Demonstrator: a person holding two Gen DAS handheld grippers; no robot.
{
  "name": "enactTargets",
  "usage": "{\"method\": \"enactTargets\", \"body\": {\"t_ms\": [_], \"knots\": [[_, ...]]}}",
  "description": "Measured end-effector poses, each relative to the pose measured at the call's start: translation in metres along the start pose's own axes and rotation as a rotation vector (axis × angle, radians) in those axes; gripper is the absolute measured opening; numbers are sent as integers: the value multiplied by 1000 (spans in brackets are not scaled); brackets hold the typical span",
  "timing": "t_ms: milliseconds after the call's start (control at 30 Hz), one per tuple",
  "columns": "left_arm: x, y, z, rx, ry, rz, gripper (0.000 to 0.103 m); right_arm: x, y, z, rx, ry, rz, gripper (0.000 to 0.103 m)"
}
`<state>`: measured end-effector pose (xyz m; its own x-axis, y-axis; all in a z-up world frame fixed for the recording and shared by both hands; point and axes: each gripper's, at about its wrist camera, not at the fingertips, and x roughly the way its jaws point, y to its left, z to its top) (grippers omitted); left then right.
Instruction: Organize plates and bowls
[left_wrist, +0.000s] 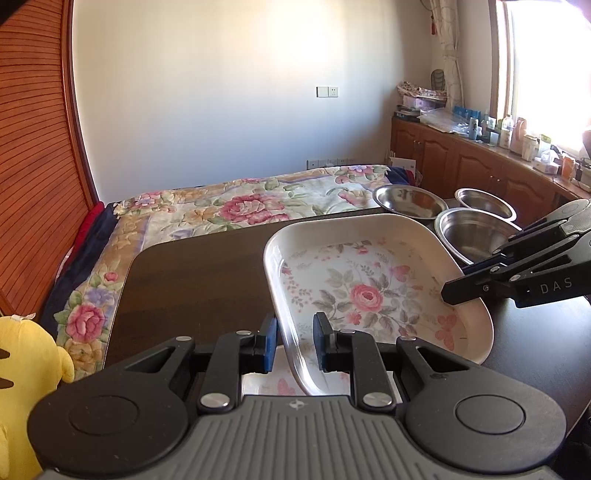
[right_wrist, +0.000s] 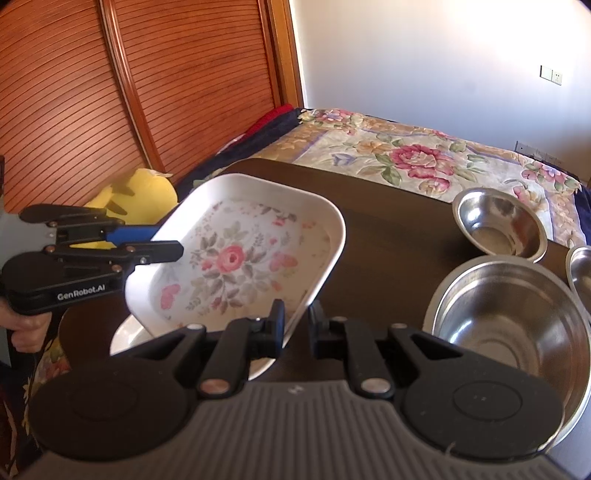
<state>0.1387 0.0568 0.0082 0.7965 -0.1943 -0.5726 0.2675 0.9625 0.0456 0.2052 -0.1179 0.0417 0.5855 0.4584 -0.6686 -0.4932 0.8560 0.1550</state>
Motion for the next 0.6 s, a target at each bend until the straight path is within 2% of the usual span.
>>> {"method": "enactTargets", "body": {"t_ms": [600], "knots": [[-17,-4,-27,-27,29,8,22,-15,19,-27,7,-21,13,15]]}}
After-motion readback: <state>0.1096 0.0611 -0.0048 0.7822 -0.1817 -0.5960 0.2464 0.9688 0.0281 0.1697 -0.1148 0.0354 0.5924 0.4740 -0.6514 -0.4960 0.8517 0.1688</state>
